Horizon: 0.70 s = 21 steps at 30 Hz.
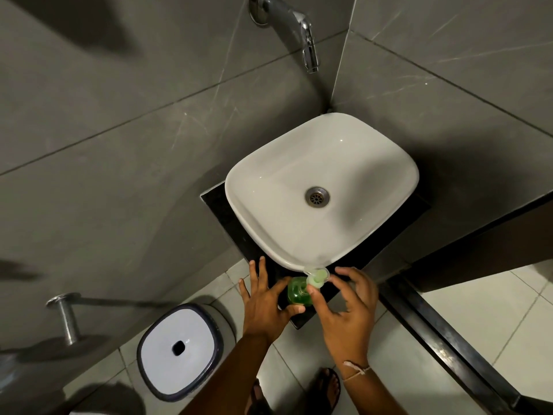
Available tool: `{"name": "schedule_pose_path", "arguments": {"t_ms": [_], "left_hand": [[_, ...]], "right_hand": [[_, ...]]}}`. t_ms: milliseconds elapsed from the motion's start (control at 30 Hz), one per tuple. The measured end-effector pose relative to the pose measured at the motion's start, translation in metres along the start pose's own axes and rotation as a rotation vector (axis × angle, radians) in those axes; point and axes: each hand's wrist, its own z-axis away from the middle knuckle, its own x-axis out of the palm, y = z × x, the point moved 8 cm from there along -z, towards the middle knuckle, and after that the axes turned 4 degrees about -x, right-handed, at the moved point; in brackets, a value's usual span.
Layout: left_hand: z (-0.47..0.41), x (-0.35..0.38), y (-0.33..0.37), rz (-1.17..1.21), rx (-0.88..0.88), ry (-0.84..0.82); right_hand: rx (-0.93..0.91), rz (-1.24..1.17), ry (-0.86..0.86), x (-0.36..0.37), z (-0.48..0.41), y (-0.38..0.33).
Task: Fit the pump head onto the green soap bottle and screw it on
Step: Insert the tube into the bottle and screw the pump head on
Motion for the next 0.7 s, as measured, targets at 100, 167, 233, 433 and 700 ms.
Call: {"name": "schedule_pose_path", "arguments": {"t_ms": [100,167,233,433,700], "left_hand": [[0.002,-0.001,0.001,0.003,0.005,0.014],[0.002,-0.001,0.002,0.000,0.010,0.024],[0.002,-0.002,0.003,0.001,0.018,0.030],[0.001,0.000,0.000,-0.003,0.041,0.048],[0.001,0.003,-0.003,-0.012,0.045,0.076]], "right_hand": [[0.054,0.036,-0.059,0.012,0.011,0.013],[0.110,0.043,-0.093,0.020,0.018,0.022],[0.152,0.059,-0.127,0.026,0.023,0.031],[0.224,0.192,-0.181,0.034,0.027,0.041],[0.233,0.229,-0.201,0.038,0.024,0.029]]}}
